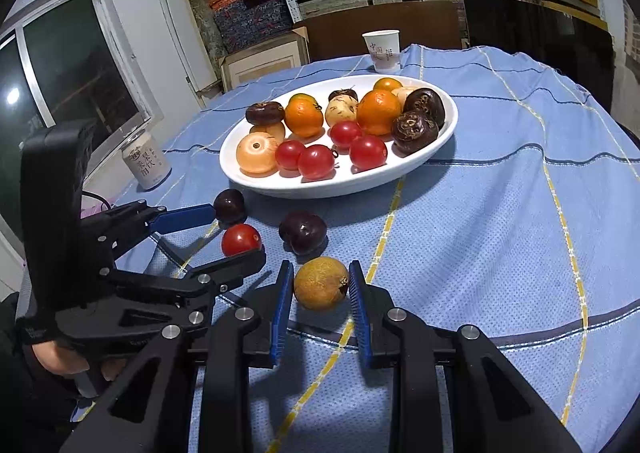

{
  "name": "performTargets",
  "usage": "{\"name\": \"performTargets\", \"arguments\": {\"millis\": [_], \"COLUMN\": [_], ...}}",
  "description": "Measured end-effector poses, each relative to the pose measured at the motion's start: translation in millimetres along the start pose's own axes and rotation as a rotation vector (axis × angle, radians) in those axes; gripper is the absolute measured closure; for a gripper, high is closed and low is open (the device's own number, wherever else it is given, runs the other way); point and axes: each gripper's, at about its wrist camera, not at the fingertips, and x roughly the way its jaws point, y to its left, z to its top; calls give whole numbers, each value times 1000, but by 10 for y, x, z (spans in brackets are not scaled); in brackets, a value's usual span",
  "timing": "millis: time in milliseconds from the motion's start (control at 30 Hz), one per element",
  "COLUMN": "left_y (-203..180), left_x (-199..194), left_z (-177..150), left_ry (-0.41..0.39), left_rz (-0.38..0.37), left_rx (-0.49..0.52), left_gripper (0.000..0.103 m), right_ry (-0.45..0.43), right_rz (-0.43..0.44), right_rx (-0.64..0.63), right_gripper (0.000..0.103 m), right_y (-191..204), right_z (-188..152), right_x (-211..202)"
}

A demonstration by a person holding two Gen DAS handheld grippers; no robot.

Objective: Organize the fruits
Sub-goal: 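Grasp another red tomato with the left tool while the right tool grasps a yellow-brown fruit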

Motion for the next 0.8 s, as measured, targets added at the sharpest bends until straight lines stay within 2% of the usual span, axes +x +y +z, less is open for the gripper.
{"name": "performTargets", "arguments": {"millis": [167, 333, 467, 533, 633, 733, 800], "left_y": [-56, -50, -42, -20, 5, -13, -18], "left_x": [-15, -26, -26, -18, -16, -24, -36], "left_z": [0, -1, -8, -4, -2, 0, -2], "left_ry": [-10, -14, -11, -6, -6, -9, -13], "left_rz": [0, 0, 5, 7, 8, 13, 3], "left_rx": [28, 24, 20, 10, 0, 12, 17], "left_gripper": [39, 40, 40, 34, 33, 42, 61], "right_ry": [-2, -3, -5, -7, -9, -10, -12], "right_rz": [-1, -2, -3, -3, -4, -4, -3], "right_rx": [6, 9, 11, 10, 10, 11, 13], "right_gripper": [74, 74, 74, 74, 74, 74, 74], "right_y": [-9, -20, -21, -20, -23, -27, -29], "right_z": [-2, -4, -4, -6, -4, -6, -8], "right_x": [-8, -14, -19, -24, -28, -31, -35]}}
